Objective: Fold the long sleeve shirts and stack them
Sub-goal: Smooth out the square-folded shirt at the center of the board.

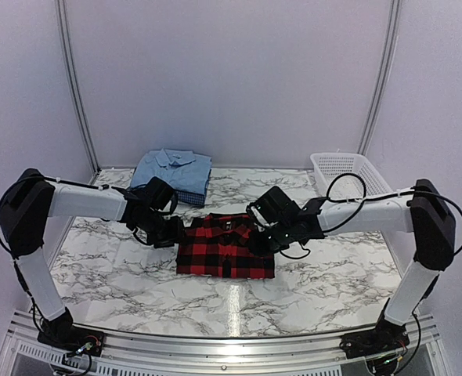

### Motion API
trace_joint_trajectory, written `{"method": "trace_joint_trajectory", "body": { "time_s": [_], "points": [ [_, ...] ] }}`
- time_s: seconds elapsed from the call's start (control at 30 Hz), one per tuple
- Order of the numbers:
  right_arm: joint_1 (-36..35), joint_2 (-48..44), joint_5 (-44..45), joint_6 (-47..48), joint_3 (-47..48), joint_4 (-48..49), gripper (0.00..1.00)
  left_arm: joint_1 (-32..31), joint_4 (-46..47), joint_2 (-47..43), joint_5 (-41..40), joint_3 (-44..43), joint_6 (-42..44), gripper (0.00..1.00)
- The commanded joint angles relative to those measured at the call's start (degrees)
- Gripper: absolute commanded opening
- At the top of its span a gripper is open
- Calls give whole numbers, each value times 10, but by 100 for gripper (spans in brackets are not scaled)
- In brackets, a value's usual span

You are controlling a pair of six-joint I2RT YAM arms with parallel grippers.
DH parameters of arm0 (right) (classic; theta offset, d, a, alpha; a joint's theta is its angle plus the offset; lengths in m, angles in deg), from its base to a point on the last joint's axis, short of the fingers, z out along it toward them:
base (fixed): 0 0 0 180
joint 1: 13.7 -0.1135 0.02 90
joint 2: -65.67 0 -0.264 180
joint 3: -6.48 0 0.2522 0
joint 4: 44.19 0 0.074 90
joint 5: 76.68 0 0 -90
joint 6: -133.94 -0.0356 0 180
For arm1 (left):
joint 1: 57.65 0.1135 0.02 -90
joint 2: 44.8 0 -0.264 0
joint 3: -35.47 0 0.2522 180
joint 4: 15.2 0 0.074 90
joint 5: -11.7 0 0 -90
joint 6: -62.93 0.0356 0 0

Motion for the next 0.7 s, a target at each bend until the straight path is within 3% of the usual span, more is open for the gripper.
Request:
{"method": "trace_joint_trajectory", "body": {
  "time_s": [0.0,0.17,0.33,0.67],
  "points": [
    [-17,-1,-4,-32,-33,23,9,1,47,-14,21,24,-8,46],
    [-15,-21,-1,-50,-119,49,9,1,75,-18,39,43,-13,37],
    [-8,-34,-2,-57,-146,58,8,1,97,-32,52,65,-25,29],
    [-7,-48,0,-55,-141,51,10,-6,163,-90,65,158,-66,28]
  ]
}}
